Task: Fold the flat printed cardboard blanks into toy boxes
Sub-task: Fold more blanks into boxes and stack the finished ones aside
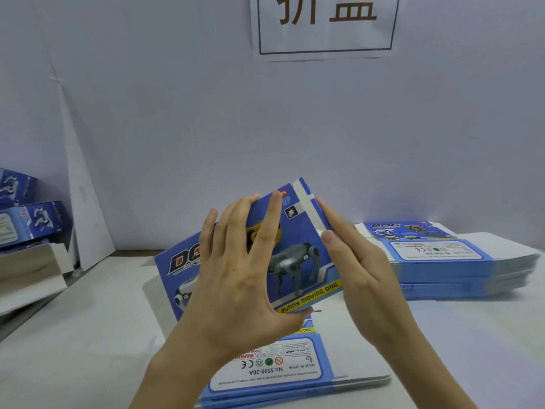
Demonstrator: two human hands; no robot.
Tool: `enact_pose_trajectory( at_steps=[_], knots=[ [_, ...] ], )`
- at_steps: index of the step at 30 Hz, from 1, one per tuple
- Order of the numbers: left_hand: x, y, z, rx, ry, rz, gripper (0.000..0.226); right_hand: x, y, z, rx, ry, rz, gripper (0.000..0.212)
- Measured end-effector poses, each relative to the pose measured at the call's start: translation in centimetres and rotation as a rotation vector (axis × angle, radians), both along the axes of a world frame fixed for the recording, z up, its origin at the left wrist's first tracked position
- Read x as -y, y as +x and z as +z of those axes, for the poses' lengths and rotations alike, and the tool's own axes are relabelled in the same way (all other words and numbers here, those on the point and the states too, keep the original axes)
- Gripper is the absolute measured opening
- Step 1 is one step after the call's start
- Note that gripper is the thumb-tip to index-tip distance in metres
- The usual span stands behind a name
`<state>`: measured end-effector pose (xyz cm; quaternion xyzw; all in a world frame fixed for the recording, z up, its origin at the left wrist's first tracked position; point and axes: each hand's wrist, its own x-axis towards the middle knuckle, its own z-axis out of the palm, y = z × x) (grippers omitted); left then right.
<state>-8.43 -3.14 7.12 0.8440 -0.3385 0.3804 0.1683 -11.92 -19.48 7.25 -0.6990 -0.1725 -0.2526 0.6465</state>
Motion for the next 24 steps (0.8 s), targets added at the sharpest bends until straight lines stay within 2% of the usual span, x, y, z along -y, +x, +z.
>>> enact_pose_trajectory(
  at_steps=[4,7,9,14,16,24],
  knots=[
    [0.0,0.0,0.0,0.048,0.024,0.041,0.115,0.1,0.0,0.0,0.006,-0.069,-0.163,0.041],
    [0.0,0.0,-0.1,0.080,0.028,0.057,0.112,-0.2,-0.2,0.1,-0.012,0.011,-0.028,0.034],
    [0.2,-0.2,-0.1,0.077,0.024,0.059,0.110,-0.4,-0.5,0.2,-0.036,0.063,0.081,0.042],
    [0.2,-0.2,-0.1,0.076,0.034,0.085,0.110,-0.2,-0.6,0.1,-0.066,-0.016,0.171,0.056],
    [-0.4,-0.1,0.2,0.066,0.014,0.091,0.114,0.3,-0.6,0.2,-0.063,-0.017,0.217,0.056],
    [-0.8,-0.4,0.8,0.028,-0.131,0.074,0.111,-1.0,-0.4,-0.8,0.078,-0.135,0.131,0.062]
  ],
)
